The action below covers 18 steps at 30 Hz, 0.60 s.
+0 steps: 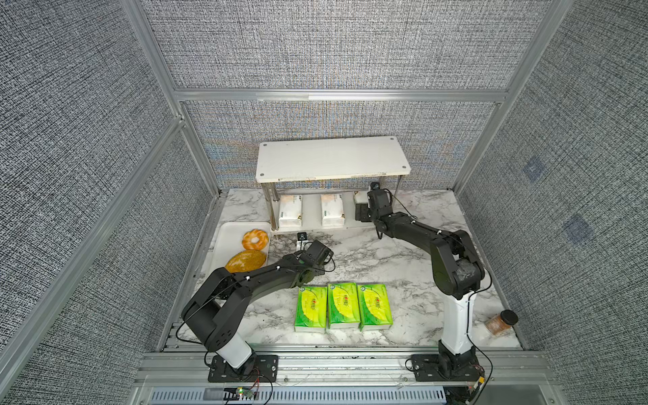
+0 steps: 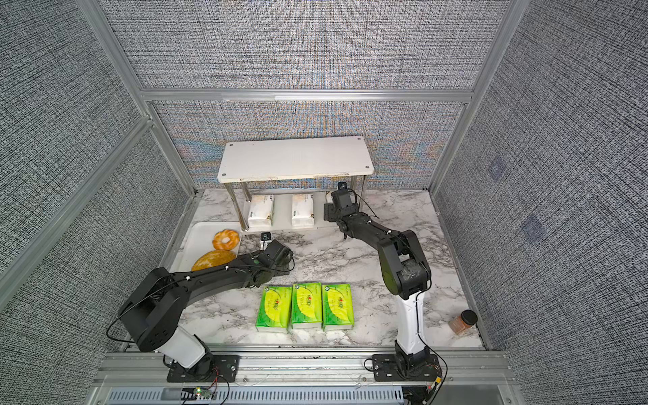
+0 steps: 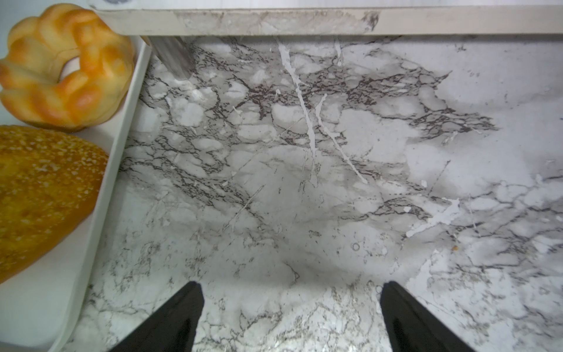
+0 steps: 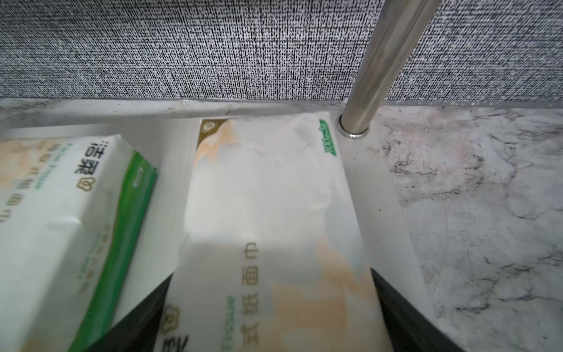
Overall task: Place the tissue boxes on the shelf by color
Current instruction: Place a box of tissues on the shelf.
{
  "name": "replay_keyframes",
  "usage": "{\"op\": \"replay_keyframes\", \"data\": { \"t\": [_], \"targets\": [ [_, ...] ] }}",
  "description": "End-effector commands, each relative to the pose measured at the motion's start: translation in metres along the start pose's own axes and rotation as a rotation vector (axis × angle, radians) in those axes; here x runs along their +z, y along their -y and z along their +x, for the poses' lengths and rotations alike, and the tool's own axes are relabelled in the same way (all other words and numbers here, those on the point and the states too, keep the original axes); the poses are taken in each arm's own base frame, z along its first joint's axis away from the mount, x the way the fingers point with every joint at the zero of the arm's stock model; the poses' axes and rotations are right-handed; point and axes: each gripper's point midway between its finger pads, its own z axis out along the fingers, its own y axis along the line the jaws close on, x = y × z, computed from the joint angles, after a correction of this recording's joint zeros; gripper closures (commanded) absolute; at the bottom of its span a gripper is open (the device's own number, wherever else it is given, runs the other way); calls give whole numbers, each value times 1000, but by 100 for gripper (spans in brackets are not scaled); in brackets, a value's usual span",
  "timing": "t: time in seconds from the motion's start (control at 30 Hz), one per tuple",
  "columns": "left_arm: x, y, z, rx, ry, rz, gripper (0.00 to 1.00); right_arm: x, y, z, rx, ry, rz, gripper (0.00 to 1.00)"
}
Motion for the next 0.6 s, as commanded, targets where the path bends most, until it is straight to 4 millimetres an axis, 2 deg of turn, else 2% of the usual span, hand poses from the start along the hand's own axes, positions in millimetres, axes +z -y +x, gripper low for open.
{"op": "replay_keyframes", "data": {
  "t": [0.0,0.23,0.37,0.57],
  "targets": [
    [-2,-2,-2,1,6,-8,4,-10,0,-12,-11,35,32,8],
    [-4,-3,-2,-1,10,-7,4,-20,-6,-24,-46,61,54,7],
    [-4,-4,-2,1,11,-8,4,-18,-13,-21,-71,57,45,8],
    [-5,-4,-3,0,15,-8,4,-9,-17,-13,-118,37,71,16]
  ]
}}
